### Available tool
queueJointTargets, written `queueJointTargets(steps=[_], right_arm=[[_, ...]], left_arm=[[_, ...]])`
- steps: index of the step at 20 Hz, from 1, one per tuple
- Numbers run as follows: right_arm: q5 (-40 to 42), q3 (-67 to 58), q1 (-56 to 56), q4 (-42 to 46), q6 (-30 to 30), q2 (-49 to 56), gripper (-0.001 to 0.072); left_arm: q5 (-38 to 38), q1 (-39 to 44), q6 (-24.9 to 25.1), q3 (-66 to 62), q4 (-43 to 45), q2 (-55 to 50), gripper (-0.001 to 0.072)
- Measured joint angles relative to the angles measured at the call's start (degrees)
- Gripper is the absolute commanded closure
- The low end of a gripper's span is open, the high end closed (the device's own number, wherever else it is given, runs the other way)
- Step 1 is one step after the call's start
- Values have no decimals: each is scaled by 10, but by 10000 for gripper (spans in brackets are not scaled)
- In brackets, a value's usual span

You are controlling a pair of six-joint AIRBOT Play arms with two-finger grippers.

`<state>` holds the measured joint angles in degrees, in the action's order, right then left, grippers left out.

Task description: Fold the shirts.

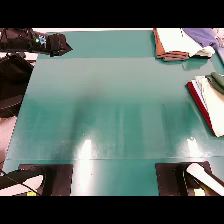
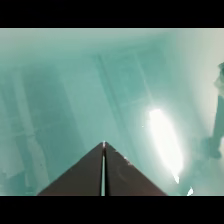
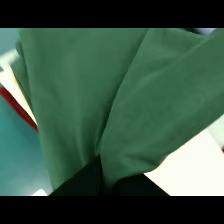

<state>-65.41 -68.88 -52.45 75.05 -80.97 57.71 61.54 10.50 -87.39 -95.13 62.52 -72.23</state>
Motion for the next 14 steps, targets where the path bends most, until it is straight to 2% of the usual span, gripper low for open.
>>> queueJointTargets(steps=[1, 4, 8, 11, 14], right_arm=[[0, 28, -13, 7, 0, -21, 90], [1, 74, -56, 33, -8, -70, 85], [13, 56, -88, 24, -28, -111, 86], [24, 21, -32, -52, -36, -125, 86], [31, -9, 97, -104, -38, -121, 87]], left_arm=[[0, 0, 2, 0, 0, 0, 682], [0, 0, 5, 0, 0, 0, 682], [0, 0, 8, 0, 0, 0, 681], [-1, 0, 8, 0, 0, 0, 682], [-3, 0, 9, 0, 0, 0, 681]])
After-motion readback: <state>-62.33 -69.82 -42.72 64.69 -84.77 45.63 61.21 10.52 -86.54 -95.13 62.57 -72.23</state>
